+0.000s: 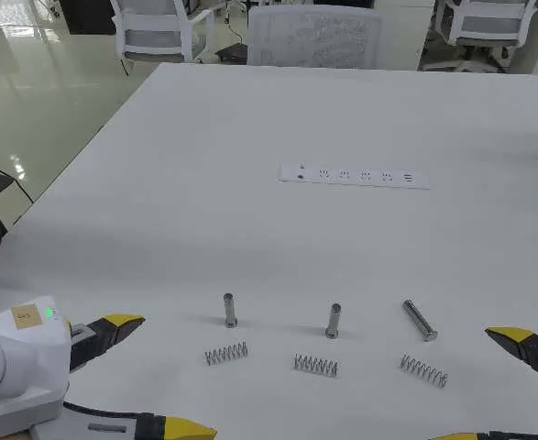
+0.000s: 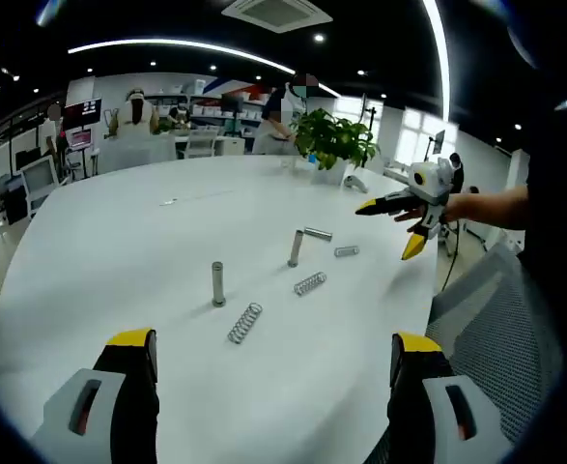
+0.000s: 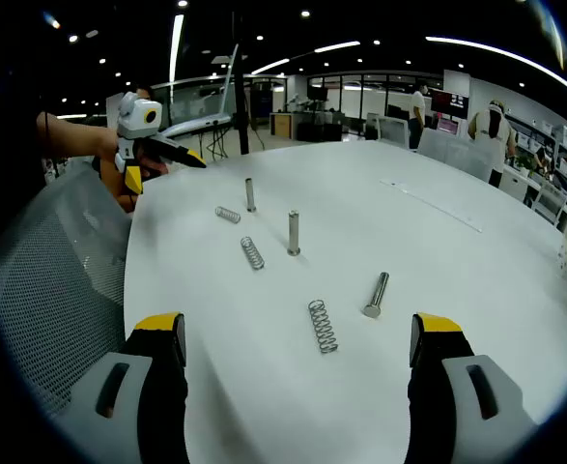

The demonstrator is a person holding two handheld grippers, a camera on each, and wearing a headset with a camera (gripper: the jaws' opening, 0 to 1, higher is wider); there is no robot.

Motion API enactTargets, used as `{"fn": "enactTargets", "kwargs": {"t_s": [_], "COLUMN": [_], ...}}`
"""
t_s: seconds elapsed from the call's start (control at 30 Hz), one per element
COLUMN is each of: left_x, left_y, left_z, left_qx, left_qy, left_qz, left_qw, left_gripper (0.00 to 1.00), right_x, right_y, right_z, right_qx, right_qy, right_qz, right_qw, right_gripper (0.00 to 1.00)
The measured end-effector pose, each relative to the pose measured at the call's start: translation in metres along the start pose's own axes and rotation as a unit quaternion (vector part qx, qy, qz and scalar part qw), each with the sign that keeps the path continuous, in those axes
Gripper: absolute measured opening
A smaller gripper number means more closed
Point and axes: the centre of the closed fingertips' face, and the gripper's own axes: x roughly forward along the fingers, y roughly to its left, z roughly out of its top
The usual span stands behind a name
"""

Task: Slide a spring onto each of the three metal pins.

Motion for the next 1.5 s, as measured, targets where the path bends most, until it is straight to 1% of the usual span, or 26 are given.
{"fn": "enactTargets", "kwargs": {"t_s": [0.17,0.37,0.53,0.73,0.87,0.97,1.27,1.5], "left_x": [-0.0013,-0.0024,-0.0003,0.0014,0.0018,0.0018,0.0039,0.0039], "left_y": [0.0016,0.0054,0.0062,0.0054,0.0049,0.0045,0.0021,0.0009], "left_z": [0.0016,0.0028,0.0067,0.0072,0.0052,0.0058,0.0031,0.0051], "left_qx": [0.0,-0.003,-0.004,-0.002,-0.004,-0.006,-0.005,-0.005], "left_qy": [-0.006,-0.01,-0.015,-0.017,-0.017,-0.02,-0.017,-0.022], "left_qz": [0.004,0.008,0.01,0.008,0.008,0.008,0.007,0.006], "left_qw": [1.0,0.9999,0.9998,0.9998,0.9998,0.9997,0.9998,0.9997], "left_gripper": [0.98,0.98,0.98,0.98,0.98,0.98,0.98,0.98], "right_x": [-0.0001,0.0007,0.0011,-0.0022,-0.0052,-0.0069,-0.0062,-0.004], "right_y": [-0.0016,-0.0018,-0.0013,-0.0029,-0.0043,-0.0041,-0.0018,-0.0008], "right_z": [0.001,0.0077,0.0074,0.0068,0.0073,0.0083,0.0065,0.0079], "right_qx": [-0.002,0.002,0.002,0.003,0.008,0.011,0.015,0.012], "right_qy": [0.001,-0.01,-0.01,-0.01,-0.015,-0.021,-0.02,-0.02], "right_qz": [-0.001,-0.001,-0.002,-0.005,-0.008,-0.007,-0.005,-0.002], "right_qw": [1.0,0.9999,0.9999,0.9999,0.9998,0.9997,0.9997,0.9997], "right_gripper": [0.97,0.97,0.97,0.96,0.97,0.97,0.97,0.97]}}
